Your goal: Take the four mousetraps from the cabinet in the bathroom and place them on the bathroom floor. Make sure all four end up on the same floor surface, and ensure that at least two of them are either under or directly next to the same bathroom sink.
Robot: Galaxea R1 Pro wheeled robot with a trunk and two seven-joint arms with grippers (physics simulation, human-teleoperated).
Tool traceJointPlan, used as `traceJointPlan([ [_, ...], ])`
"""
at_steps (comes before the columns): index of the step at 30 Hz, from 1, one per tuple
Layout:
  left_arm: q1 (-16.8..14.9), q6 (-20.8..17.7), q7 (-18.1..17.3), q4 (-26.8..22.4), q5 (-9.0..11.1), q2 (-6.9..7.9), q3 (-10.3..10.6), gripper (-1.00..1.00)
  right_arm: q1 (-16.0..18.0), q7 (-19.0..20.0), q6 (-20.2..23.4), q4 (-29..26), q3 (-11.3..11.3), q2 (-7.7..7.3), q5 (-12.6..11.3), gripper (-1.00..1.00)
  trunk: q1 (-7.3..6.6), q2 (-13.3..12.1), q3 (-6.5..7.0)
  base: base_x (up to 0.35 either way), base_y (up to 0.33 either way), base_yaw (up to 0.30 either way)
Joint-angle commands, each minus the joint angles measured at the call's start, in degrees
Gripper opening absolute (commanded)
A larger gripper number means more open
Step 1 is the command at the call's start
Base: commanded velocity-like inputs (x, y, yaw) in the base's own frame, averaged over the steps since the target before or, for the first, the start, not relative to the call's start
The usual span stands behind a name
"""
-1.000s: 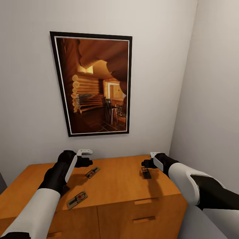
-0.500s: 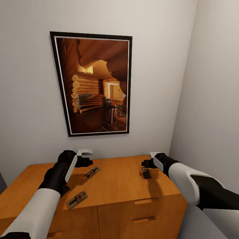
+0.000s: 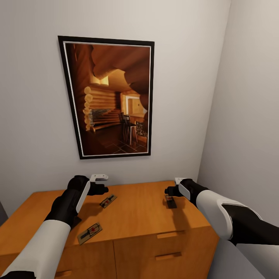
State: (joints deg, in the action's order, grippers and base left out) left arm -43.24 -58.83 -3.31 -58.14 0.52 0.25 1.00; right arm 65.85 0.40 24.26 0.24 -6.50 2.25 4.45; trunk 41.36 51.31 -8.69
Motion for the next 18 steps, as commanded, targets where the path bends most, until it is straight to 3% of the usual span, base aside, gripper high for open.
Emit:
traceJointPlan([
  [1, -0.1, -0.2, -0.1, 0.0, 0.0, 0.02, 0.1, 1.0, 0.1, 0.0, 0.2, 0.0, -0.4, 0.01, 0.5, 1.0, 0.24, 0.5, -0.28, 0.0, 0.0, 0.0],
  [18, -0.1, -0.2, -0.1, -0.1, 0.0, 0.01, 0.1, 1.0, 0.1, 0.0, 0.2, 0.0, -0.4, 0.11, 0.5, 1.0, 3.97, 7.3, -3.33, 0.0, 0.0, 0.0],
])
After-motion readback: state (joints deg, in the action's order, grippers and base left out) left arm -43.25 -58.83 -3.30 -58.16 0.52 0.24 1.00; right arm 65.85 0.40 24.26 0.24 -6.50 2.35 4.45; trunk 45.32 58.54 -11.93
